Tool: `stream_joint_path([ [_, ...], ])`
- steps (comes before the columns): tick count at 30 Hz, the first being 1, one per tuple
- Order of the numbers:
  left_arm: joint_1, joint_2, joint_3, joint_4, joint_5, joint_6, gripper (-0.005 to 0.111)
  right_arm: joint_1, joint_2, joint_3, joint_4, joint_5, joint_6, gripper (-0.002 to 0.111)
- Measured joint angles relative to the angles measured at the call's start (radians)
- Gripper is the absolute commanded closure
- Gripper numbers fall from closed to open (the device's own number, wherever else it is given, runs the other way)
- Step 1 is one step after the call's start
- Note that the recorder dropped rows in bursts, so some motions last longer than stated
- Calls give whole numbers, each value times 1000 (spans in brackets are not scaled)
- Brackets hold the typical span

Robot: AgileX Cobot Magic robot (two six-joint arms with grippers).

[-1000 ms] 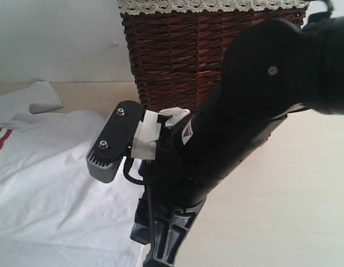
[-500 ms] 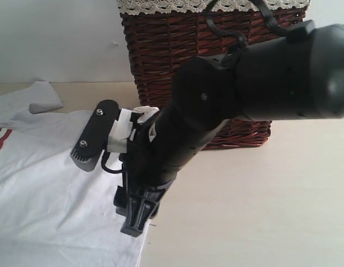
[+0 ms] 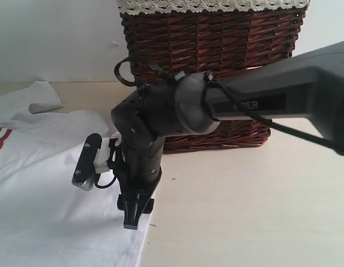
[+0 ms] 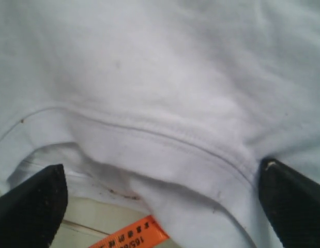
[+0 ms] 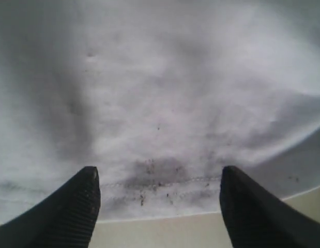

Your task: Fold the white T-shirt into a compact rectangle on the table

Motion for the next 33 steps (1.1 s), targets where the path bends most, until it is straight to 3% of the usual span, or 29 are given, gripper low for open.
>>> stream_joint_path([
  [14, 0, 0, 0, 0, -2, 4, 11, -65, 78, -62, 35, -10, 1, 49],
  [18, 0, 0, 0, 0, -4, 4, 11, -65, 80, -63, 54, -1, -11, 68],
  [22, 0, 0, 0, 0, -4, 4, 11, -65, 85, -63, 58, 3, -39, 109],
  [33, 0, 0, 0, -4, -7, 4, 11, -50, 76, -64, 77, 45, -165, 108],
])
